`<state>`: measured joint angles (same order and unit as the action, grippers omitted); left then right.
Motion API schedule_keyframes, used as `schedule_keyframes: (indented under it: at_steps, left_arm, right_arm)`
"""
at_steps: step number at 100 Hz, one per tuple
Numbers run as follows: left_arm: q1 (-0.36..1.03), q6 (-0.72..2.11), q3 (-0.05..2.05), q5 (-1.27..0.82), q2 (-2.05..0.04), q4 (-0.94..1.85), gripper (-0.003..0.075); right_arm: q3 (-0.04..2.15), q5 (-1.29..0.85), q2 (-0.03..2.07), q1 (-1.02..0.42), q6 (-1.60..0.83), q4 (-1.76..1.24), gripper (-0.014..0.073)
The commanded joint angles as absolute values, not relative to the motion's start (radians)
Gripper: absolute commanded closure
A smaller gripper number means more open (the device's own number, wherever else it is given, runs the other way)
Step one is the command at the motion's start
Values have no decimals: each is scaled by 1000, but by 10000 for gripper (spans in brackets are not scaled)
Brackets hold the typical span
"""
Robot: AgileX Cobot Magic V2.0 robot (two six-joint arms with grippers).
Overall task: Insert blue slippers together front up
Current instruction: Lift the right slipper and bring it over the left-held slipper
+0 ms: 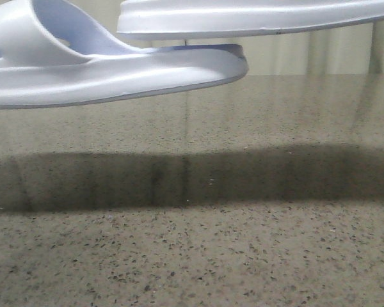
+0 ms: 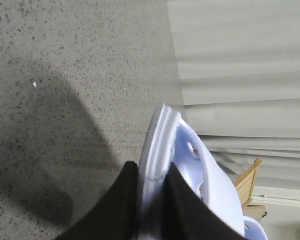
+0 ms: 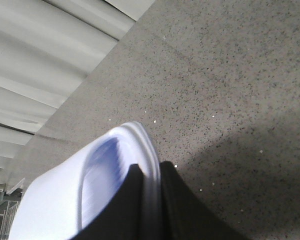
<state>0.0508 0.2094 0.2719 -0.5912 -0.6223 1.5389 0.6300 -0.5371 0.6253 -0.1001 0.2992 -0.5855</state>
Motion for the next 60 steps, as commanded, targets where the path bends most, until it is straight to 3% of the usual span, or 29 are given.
schedule_keyframes:
  at_steps: [1,60]
  left_arm:
    - [50,215,298,-636,-627,1612,704]
    - [50,265,298,-697,-627,1676,704]
  right_arm:
    - [668,-481,617,-98,277,-616,701]
    - [668,-508,664,-98,199,-686,701]
